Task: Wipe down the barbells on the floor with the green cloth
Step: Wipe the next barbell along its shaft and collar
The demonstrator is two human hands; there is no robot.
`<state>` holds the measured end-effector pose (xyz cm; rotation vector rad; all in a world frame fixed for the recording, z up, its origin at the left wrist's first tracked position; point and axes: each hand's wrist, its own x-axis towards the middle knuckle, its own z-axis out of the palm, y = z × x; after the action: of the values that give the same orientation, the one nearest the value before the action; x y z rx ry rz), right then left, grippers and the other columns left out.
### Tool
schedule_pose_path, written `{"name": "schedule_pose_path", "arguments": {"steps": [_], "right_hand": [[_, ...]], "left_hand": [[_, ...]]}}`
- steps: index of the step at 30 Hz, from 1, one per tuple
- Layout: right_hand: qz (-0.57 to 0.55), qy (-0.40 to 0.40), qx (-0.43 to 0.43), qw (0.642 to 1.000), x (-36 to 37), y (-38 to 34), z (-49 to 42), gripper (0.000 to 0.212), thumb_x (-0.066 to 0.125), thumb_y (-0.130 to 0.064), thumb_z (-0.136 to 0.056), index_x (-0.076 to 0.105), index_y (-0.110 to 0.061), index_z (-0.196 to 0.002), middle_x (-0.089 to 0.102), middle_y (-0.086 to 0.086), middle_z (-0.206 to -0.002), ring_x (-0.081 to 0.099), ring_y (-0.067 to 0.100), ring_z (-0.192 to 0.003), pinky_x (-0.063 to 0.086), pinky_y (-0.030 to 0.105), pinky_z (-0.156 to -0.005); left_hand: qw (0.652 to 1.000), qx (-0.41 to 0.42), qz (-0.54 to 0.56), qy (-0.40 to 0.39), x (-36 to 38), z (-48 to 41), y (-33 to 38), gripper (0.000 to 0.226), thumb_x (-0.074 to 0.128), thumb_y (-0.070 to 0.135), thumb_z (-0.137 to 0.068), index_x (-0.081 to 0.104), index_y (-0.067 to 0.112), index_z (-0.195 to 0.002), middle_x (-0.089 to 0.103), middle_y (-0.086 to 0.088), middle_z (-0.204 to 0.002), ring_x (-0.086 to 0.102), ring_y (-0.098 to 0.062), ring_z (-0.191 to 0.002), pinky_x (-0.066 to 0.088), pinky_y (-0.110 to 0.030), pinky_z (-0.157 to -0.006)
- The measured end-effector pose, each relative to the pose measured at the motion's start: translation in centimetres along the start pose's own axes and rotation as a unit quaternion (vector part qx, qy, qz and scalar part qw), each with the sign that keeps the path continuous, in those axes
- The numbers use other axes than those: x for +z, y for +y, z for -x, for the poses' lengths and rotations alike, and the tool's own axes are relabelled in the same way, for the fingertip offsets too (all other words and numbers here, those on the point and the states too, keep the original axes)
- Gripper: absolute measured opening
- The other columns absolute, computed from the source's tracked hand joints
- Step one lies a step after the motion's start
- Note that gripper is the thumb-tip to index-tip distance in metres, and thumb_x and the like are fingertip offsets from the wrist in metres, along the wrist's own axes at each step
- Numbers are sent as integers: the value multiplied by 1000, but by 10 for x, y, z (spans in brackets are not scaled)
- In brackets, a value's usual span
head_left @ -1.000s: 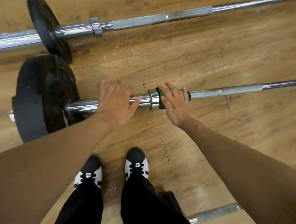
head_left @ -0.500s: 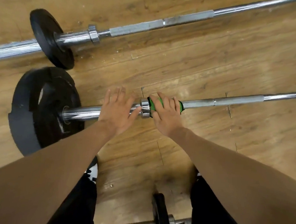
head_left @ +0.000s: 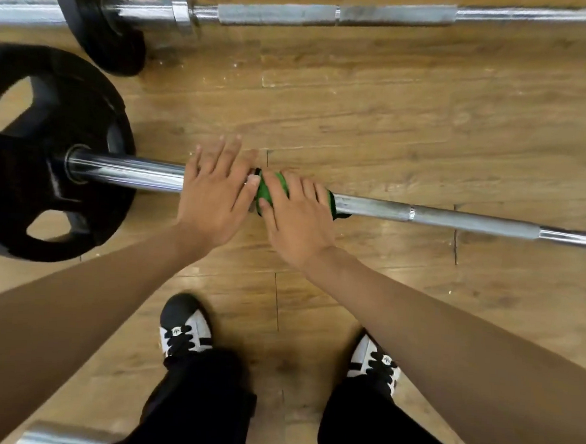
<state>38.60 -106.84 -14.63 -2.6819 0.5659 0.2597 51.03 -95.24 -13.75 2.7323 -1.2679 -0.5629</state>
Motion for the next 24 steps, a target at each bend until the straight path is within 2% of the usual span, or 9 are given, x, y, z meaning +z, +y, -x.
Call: {"name": "schedule_pose_path", "arguments": {"steps": [5,7,9,11,13,16,24], "right_hand": [[47,39,-58,996,4,9,-2,47,39,-39,-102,56,-15,-138,63,9,-119,60,32,-97,41,43,-83],[64,49,-83,993,7,12,-4,46,40,-38,-101,55,-13,-137,63,10,-116,60,32,-95,40,42,-81],[79,62,-107,989,9,16,-5,47,38,-39,-102,54,-11,-137,62,11,-114,60,32,-94,42,41,-80],[90,69,-122,986,11,19,-7,49,35,-39,-103,53,-9,-138,61,11,-112,60,32,-93,44,42,-78],[87,84,-125,985,13,19,-8,48,36,-38,-101,55,-9,-135,60,11,-108,59,32,-89,44,43,-74],[82,109,-120,983,15,17,-9,46,40,-37,-99,57,-9,-131,59,11,-103,58,32,-85,42,43,-70],[54,162,-115,979,23,18,-12,45,45,-38,-98,61,-10,-129,61,11,-103,59,32,-88,40,42,-72]], "left_hand": [[999,41,13,23,4,8,-5,75,1,54,-108,44,14,-155,31,-15,-169,23,-32,-158,20,-52,-124],[998,50,10,33,4,7,-6,72,4,55,-108,48,16,-150,32,-16,-168,28,-34,-155,27,-52,-117],[994,89,2,61,4,2,-10,69,10,53,-110,56,14,-143,46,-14,-159,43,-38,-144,34,-50,-106],[985,148,-10,90,6,-6,-15,71,12,53,-111,65,11,-132,63,-12,-141,56,-38,-128,35,-48,-98],[978,169,-32,116,10,-12,-19,74,12,54,-110,68,10,-127,68,-11,-132,60,-37,-123,35,-49,-97],[971,167,-61,157,22,-13,-20,77,10,55,-109,70,9,-125,70,-10,-131,60,-36,-125,35,-53,-101],[958,183,-61,214,29,-17,-20,80,7,55,-108,71,10,-126,71,-5,-132,60,-34,-127,35,-55,-102]]}}
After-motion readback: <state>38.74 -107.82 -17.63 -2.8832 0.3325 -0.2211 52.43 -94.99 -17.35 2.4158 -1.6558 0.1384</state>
